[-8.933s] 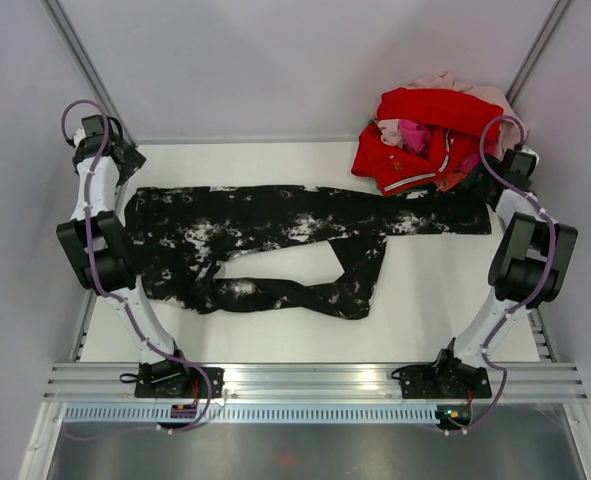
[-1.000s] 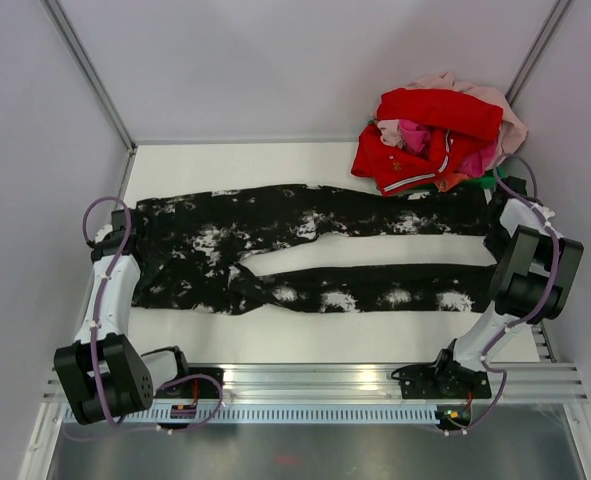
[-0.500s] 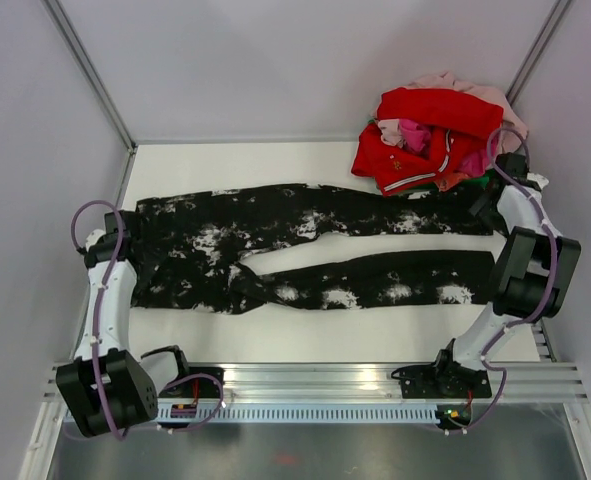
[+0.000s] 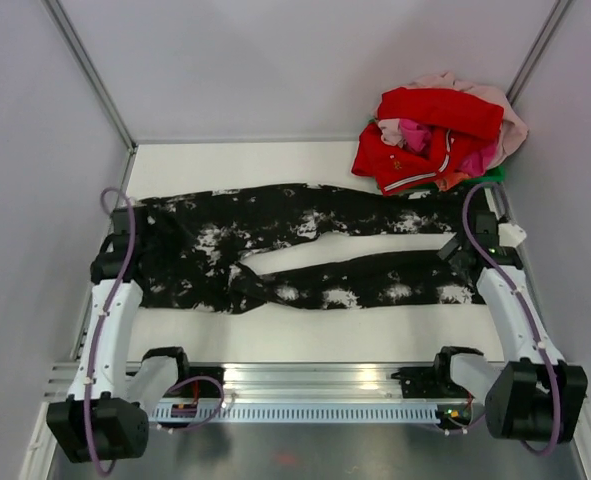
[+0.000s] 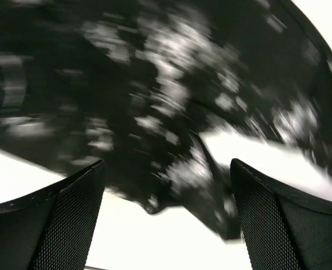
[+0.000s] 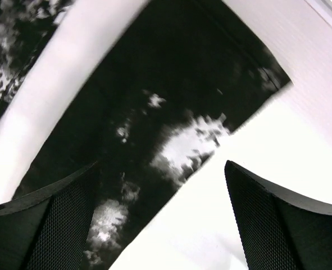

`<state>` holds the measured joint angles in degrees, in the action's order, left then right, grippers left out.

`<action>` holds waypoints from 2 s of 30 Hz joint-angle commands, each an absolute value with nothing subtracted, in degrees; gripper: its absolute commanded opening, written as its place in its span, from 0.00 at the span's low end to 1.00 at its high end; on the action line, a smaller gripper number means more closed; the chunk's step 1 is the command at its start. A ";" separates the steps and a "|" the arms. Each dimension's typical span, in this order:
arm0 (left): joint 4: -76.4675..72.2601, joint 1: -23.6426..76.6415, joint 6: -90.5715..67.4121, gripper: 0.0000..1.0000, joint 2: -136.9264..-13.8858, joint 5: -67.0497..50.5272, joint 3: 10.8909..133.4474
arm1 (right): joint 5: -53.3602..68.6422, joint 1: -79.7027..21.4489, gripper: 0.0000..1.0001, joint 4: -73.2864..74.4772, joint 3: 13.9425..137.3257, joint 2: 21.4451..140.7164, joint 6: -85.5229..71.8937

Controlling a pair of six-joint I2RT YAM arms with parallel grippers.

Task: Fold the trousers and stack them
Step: Flatten the trousers out

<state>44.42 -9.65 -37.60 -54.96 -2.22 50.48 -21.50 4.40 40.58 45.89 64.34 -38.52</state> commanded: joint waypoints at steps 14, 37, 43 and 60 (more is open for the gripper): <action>36.56 35.59 -71.10 0.92 -56.52 9.57 47.72 | -10.55 16.44 0.95 45.54 30.85 55.54 -61.16; 43.16 35.77 -71.73 0.98 -48.87 15.64 41.66 | -10.55 16.96 0.38 22.34 23.64 70.57 -60.03; 42.80 35.77 -68.21 1.00 -50.53 16.35 43.24 | -11.59 16.96 0.00 24.76 25.22 67.77 -58.81; 45.18 34.02 -62.59 1.00 -53.44 19.08 47.81 | -17.40 16.96 0.00 60.19 55.88 71.54 -40.62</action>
<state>44.93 34.63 -66.26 -54.00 18.00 45.06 -17.65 16.88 54.81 50.41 56.80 -46.70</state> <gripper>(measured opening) 0.993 0.010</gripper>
